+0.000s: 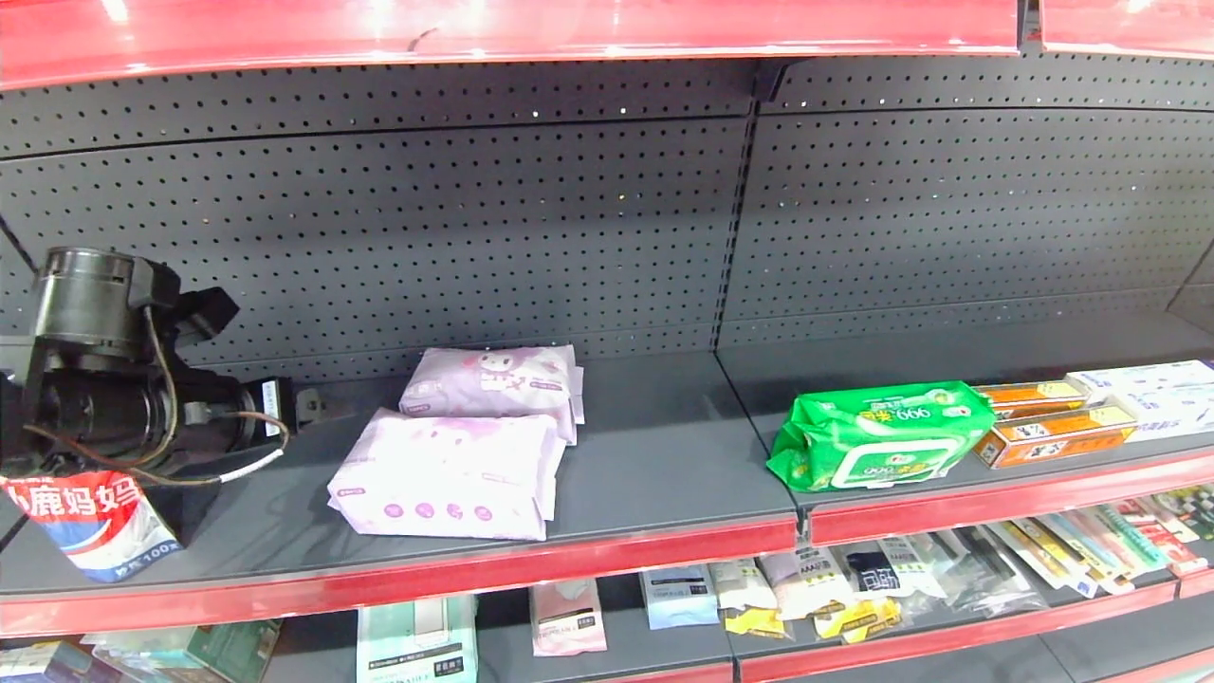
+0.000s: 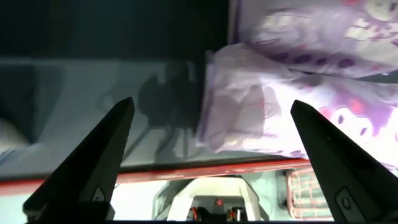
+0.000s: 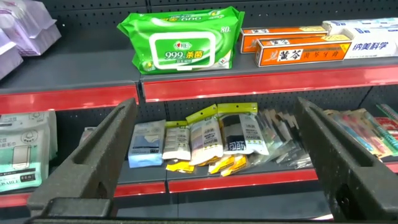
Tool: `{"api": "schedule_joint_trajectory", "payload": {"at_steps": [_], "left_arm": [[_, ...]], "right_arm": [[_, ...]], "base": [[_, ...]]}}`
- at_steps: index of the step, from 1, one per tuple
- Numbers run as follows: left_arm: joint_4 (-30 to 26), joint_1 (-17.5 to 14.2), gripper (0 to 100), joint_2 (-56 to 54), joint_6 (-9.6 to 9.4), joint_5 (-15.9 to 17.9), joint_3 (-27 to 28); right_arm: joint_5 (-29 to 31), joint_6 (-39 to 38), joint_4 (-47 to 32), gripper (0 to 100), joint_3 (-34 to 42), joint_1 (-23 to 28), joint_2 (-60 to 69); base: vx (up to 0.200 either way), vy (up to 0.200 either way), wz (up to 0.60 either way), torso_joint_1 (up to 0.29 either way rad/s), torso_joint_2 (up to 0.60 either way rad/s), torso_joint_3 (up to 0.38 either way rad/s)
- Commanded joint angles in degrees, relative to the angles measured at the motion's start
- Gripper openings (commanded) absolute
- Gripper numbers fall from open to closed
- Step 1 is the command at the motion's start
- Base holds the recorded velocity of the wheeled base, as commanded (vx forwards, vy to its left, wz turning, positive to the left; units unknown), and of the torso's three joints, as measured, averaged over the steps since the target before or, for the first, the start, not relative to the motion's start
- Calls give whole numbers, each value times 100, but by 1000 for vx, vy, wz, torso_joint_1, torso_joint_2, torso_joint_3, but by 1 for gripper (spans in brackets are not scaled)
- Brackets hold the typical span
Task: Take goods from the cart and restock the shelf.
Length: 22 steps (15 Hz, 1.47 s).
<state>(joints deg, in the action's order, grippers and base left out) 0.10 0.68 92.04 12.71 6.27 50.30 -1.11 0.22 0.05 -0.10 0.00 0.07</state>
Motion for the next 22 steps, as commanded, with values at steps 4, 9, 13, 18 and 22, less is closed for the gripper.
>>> {"api": "schedule_joint_trajectory", "payload": {"at_steps": [4, 9, 13, 18, 22], "left_arm": [[377, 64, 100, 877, 12, 217, 349], [447, -68, 100, 1150, -15, 6, 534], [438, -174, 100, 1202, -32, 6, 498], [632, -174, 100, 1413, -32, 6, 516], [641, -174, 100, 1563, -41, 6, 516]], "right_arm": [[-3, 4, 4, 100, 1, 0, -7], [-3, 4, 4, 100, 1, 0, -7], [-3, 4, 4, 100, 1, 0, -7], [-3, 4, 4, 100, 1, 0, -7], [-3, 4, -5, 100, 1, 0, -7]], "base": [[0, 0, 0, 0, 0, 0], [0, 0, 0, 0, 0, 0], [0, 0, 0, 0, 0, 0], [0, 0, 0, 0, 0, 0], [0, 0, 0, 0, 0, 0]]}}
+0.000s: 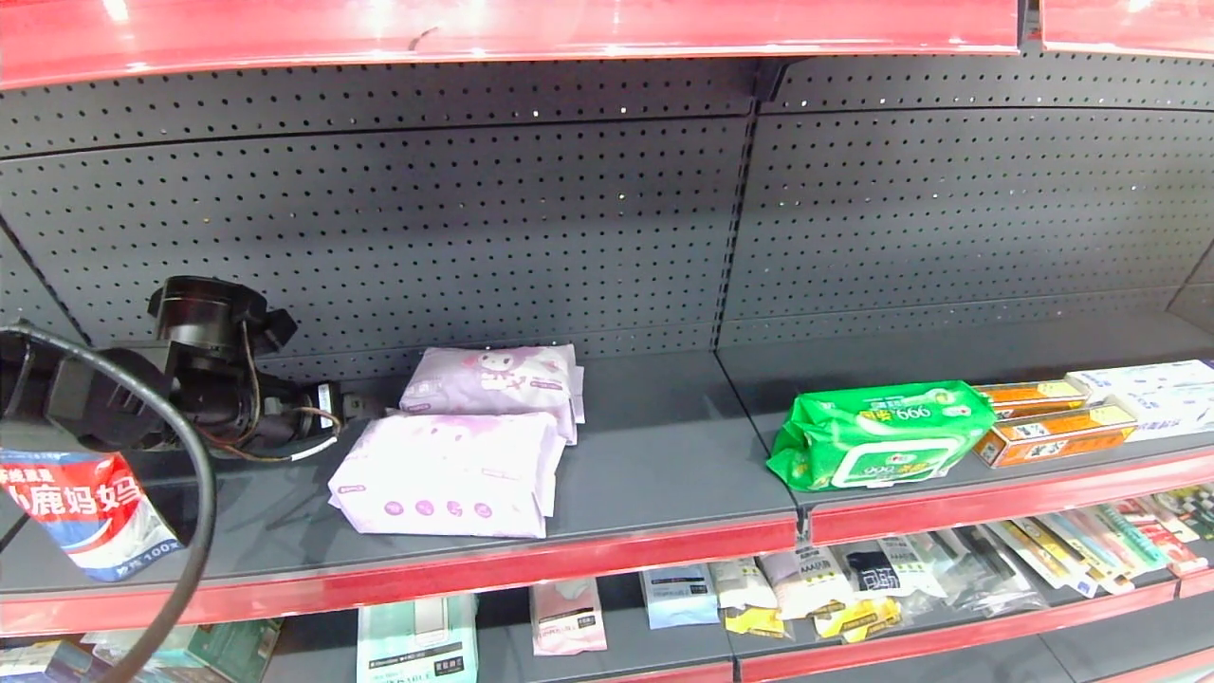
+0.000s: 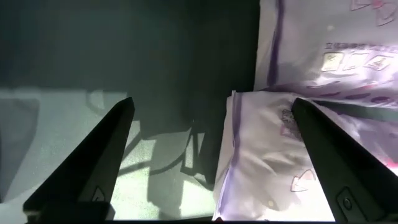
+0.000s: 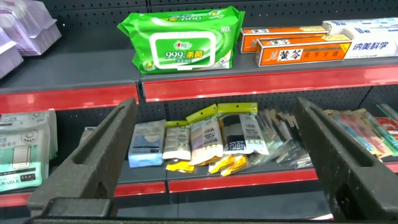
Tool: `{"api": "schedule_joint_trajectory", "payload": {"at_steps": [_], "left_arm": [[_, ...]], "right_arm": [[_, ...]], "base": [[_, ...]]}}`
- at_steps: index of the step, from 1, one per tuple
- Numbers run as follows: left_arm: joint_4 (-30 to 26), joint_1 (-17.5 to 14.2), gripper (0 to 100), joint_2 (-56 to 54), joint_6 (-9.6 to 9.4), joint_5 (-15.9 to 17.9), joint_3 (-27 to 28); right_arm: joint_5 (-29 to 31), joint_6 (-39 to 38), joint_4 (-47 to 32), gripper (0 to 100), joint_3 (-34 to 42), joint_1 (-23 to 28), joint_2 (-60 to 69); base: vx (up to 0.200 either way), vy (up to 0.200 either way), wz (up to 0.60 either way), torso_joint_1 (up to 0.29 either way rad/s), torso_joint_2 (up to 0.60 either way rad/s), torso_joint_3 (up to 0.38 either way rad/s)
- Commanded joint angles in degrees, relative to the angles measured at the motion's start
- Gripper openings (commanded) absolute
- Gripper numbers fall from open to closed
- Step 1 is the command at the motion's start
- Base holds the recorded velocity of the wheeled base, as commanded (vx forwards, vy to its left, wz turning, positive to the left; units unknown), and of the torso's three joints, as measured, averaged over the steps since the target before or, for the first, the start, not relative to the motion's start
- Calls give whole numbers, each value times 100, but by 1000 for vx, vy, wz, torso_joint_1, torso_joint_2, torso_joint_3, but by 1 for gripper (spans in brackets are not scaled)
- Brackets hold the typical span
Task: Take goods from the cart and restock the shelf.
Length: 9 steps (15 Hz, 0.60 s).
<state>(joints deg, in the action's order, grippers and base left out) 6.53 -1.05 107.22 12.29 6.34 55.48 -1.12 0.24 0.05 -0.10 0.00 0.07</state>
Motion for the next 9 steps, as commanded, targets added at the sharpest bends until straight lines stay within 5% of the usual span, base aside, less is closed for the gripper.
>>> {"api": "schedule_joint_trajectory", "payload": {"at_steps": [1, 9], "left_arm": [[-3, 8, 100, 54, 2, -1, -11], [-38, 122, 100, -60, -60, 8, -20]], "right_arm": [[-2, 2, 4, 100, 1, 0, -7], [-2, 2, 4, 100, 1, 0, -7]], "base": [[0, 0, 0, 0, 0, 0], [0, 0, 0, 0, 0, 0]]}}
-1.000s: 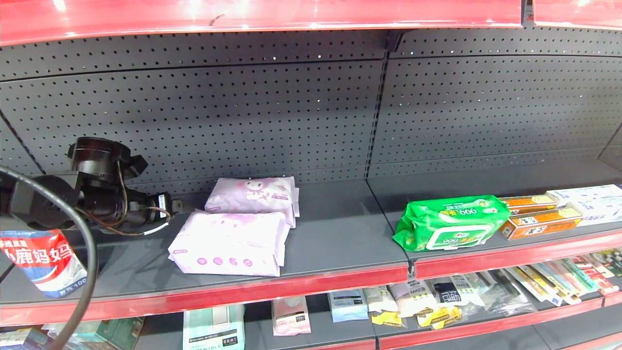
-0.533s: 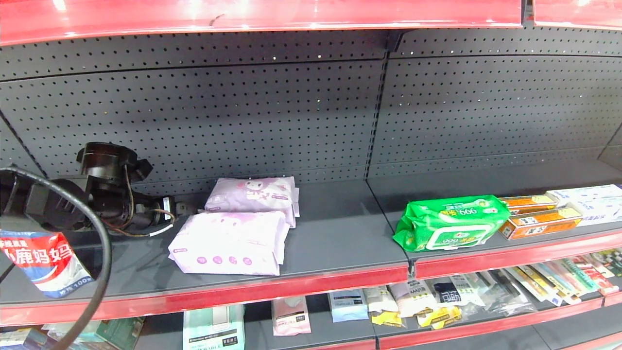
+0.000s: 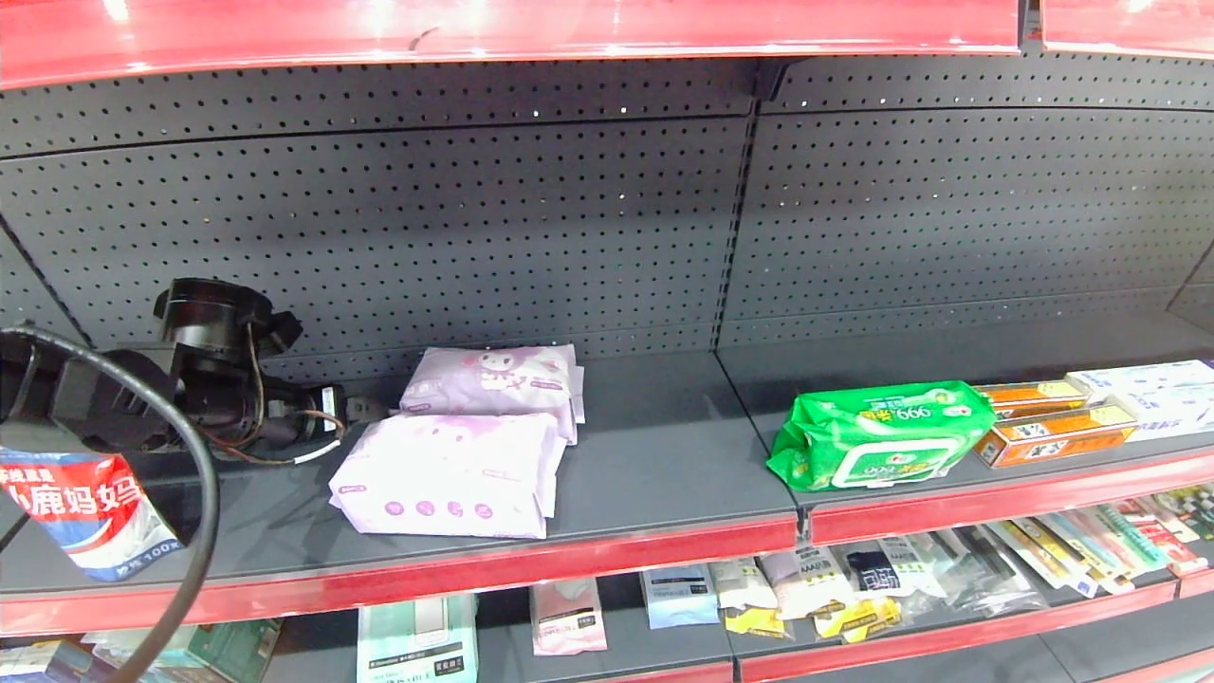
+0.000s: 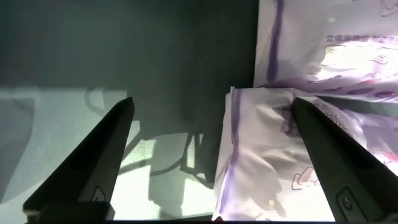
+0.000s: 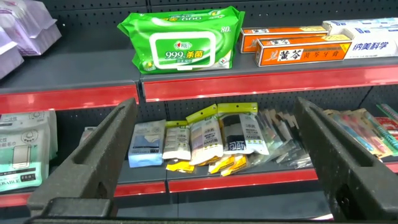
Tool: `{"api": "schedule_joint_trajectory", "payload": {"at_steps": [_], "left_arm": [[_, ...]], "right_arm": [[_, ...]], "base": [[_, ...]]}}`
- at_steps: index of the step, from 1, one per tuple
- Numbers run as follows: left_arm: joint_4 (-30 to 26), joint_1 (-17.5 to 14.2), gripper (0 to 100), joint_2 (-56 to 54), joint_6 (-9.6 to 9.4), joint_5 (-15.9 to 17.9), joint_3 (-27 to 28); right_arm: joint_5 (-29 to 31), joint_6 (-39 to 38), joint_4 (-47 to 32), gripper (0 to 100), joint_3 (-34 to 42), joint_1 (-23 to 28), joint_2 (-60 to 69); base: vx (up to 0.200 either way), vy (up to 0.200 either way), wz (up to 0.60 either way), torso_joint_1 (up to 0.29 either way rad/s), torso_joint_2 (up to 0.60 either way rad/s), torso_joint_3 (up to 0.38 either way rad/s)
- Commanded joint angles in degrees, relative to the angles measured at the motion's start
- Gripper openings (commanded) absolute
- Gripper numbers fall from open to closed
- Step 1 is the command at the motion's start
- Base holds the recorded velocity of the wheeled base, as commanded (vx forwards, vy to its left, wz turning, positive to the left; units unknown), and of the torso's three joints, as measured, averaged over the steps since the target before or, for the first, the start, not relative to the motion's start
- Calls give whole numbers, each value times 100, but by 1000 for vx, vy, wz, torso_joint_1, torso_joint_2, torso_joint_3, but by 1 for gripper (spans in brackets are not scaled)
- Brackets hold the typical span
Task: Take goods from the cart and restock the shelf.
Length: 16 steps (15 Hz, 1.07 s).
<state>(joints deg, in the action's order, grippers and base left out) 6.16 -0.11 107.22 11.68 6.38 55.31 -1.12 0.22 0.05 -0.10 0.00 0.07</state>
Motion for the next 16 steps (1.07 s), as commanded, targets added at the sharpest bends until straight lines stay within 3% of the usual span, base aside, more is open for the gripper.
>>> {"api": "schedule_joint_trajectory", "payload": {"at_steps": [1, 16], "left_arm": [[0, 29, 100, -69, -8, 4, -3], [-44, -68, 100, 194, 1, 4, 244]], "right_arm": [[-2, 4, -5, 100, 1, 0, -7], [-2, 4, 4, 100, 1, 0, -7]], "base": [[0, 0, 0, 0, 0, 0], [0, 0, 0, 0, 0, 0]]}}
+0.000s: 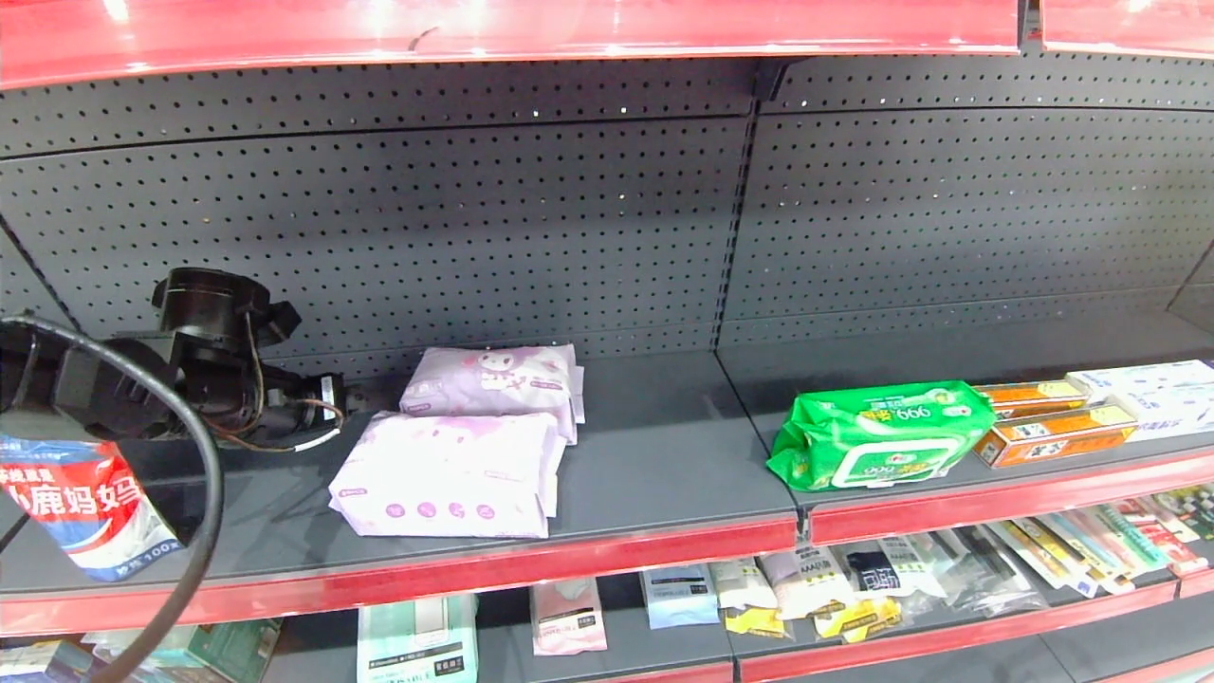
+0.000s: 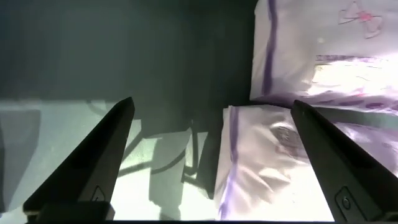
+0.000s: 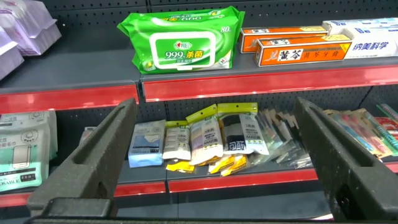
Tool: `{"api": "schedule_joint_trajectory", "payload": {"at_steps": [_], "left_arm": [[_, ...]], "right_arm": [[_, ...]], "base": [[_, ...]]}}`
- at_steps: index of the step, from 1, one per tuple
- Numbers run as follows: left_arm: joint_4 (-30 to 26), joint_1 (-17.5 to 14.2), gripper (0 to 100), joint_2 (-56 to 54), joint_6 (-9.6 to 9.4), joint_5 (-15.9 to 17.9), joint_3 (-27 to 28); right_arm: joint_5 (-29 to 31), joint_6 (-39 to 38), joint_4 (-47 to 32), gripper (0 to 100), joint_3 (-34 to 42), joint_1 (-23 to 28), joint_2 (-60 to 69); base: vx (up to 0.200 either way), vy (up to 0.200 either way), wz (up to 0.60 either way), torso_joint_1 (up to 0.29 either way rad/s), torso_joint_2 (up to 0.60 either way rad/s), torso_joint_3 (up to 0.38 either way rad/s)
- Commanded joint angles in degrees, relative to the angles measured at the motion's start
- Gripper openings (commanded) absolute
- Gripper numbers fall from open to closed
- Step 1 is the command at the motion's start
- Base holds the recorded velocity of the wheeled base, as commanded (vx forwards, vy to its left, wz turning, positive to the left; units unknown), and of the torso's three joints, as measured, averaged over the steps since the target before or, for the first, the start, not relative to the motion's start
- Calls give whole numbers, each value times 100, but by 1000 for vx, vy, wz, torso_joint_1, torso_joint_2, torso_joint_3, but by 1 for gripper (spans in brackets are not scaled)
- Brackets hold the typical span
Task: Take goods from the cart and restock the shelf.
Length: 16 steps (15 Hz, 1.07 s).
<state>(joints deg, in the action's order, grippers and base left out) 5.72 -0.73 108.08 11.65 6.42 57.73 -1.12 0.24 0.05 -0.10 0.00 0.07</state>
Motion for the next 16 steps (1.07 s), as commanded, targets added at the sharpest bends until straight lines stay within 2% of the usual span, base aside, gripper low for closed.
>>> {"api": "schedule_joint_trajectory", "payload": {"at_steps": [1, 16], "left_arm": [[140, -6, 100, 178, 21, -1, 54], [167, 12, 100, 301, 4, 26, 36]], "right_arm": [[-2, 2, 4, 100, 1, 0, -7], [-2, 2, -5, 100, 1, 0, -7]], "base": [[0, 0, 0, 0, 0, 0], [0, 0, 0, 0, 0, 0]]}}
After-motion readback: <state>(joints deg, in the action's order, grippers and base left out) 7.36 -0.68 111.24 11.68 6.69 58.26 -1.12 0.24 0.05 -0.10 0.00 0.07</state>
